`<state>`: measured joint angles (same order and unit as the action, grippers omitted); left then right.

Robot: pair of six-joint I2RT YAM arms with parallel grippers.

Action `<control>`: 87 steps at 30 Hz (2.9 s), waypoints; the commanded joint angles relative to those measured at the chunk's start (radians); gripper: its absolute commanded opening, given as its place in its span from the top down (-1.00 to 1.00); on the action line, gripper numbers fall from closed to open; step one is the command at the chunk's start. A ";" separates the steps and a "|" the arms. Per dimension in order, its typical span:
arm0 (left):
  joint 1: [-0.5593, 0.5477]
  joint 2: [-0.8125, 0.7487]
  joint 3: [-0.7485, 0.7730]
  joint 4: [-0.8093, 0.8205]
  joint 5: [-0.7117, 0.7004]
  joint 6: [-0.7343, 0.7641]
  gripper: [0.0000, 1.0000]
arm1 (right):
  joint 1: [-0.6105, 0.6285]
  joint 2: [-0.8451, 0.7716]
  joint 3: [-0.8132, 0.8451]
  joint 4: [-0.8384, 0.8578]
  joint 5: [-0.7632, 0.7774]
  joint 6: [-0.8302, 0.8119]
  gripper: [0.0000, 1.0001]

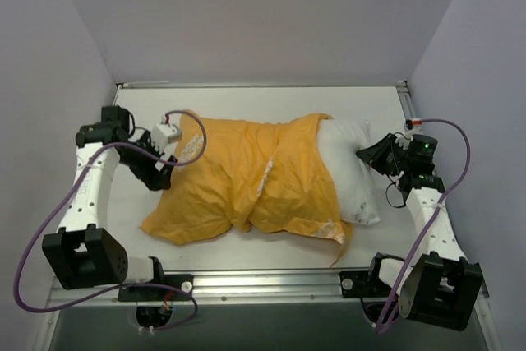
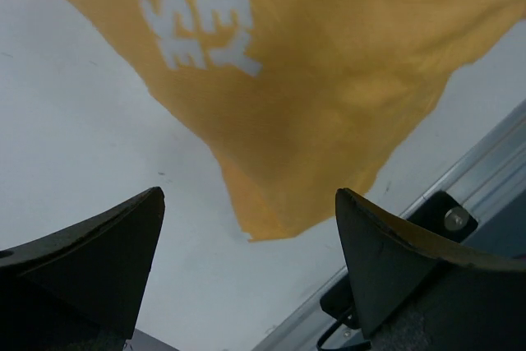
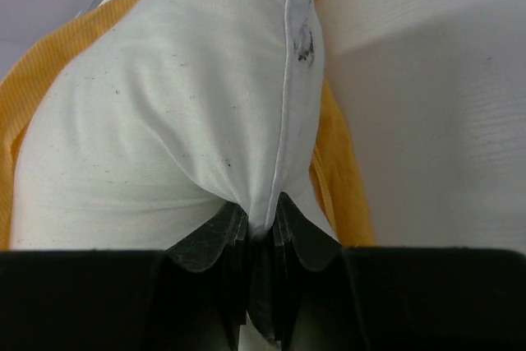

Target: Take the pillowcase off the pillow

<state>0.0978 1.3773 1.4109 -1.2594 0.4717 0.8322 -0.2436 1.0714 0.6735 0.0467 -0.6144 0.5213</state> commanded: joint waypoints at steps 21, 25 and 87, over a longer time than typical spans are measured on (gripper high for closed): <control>0.120 -0.044 -0.245 0.443 -0.358 0.035 0.95 | -0.103 0.047 -0.011 0.148 0.107 0.032 1.00; 0.200 -0.072 -0.092 0.425 -0.288 0.007 0.95 | -0.161 0.094 -0.037 0.196 0.077 0.052 1.00; 0.218 -0.018 0.312 0.729 -0.249 -0.271 0.95 | 1.222 -0.006 0.141 -0.085 0.594 -0.383 -0.99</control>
<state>0.3195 1.3750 1.6577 -0.6205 0.2260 0.5797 0.9390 1.0561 0.8291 -0.0700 -0.1028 0.1158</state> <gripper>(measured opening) 0.034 0.995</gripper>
